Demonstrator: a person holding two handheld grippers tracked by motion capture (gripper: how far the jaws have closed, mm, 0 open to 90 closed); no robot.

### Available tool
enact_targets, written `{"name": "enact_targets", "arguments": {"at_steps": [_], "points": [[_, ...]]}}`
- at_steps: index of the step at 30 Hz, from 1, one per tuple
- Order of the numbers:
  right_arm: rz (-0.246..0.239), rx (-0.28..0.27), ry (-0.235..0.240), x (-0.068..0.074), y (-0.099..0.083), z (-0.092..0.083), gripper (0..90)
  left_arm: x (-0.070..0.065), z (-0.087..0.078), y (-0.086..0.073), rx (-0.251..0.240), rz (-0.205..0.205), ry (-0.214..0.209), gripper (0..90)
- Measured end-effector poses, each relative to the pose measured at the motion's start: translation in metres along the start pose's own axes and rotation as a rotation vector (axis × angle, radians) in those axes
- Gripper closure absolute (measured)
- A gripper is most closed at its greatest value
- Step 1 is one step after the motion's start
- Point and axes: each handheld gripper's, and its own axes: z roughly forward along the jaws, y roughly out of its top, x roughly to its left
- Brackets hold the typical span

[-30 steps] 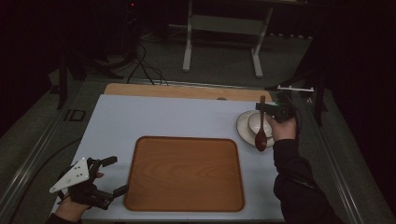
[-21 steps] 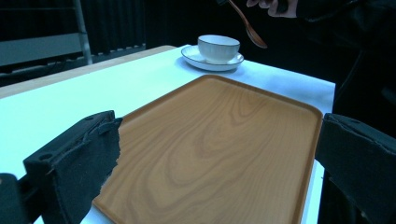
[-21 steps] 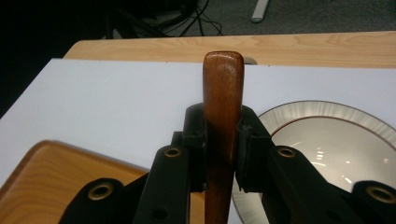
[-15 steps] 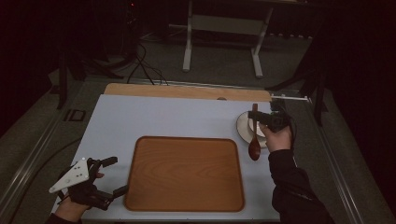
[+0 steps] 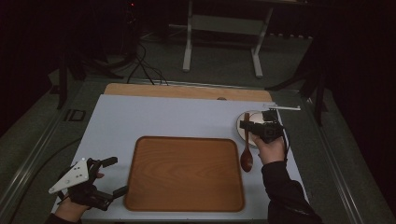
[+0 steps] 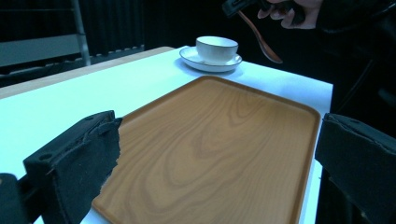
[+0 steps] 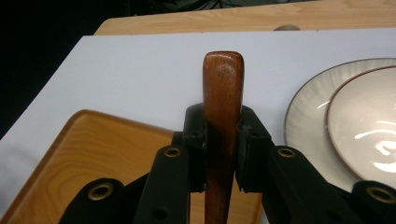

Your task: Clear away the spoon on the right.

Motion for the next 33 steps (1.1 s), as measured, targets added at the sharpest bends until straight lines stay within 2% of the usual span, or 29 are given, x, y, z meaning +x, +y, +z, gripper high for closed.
{"name": "enact_targets", "arguments": {"at_steps": [4, 8, 13, 20, 21, 23, 24, 27, 33], "points": [[0.001, 0.003, 0.005, 0.007, -0.004, 0.002, 76.8, 0.000, 0.000, 0.000, 0.000, 0.001, -0.015, 0.0], [0.005, 0.007, 0.031, 0.020, -0.009, 0.005, 76.8, -0.001, 0.000, 0.000, -0.001, 0.003, -0.012, 0.0], [0.016, 0.002, 0.041, 0.027, -0.013, 0.003, 76.8, -0.001, 0.000, 0.000, 0.003, 0.001, -0.009, 0.0], [0.014, 0.009, 0.021, 0.042, -0.024, 0.002, 76.8, -0.001, -0.001, 0.001, -0.004, 0.004, -0.007, 0.0], [0.010, 0.003, 0.000, 0.045, -0.026, 0.002, 76.8, -0.002, -0.001, 0.001, -0.004, 0.005, -0.005, 0.0], [0.011, 0.000, -0.006, 0.050, -0.030, 0.002, 76.8, -0.002, -0.002, 0.001, -0.008, 0.007, -0.004, 0.0], [0.000, -0.005, -0.025, 0.053, -0.033, 0.003, 76.8, -0.002, -0.001, 0.001, -0.009, 0.007, -0.002, 0.0], [0.012, -0.005, -0.020, 0.056, -0.037, 0.004, 76.8, -0.002, -0.001, 0.001, -0.009, 0.009, -0.003, 0.0], [-0.005, -0.011, -0.048, 0.068, -0.048, 0.008, 76.7, -0.002, -0.002, 0.001, -0.007, 0.007, -0.002, 0.1]]}}
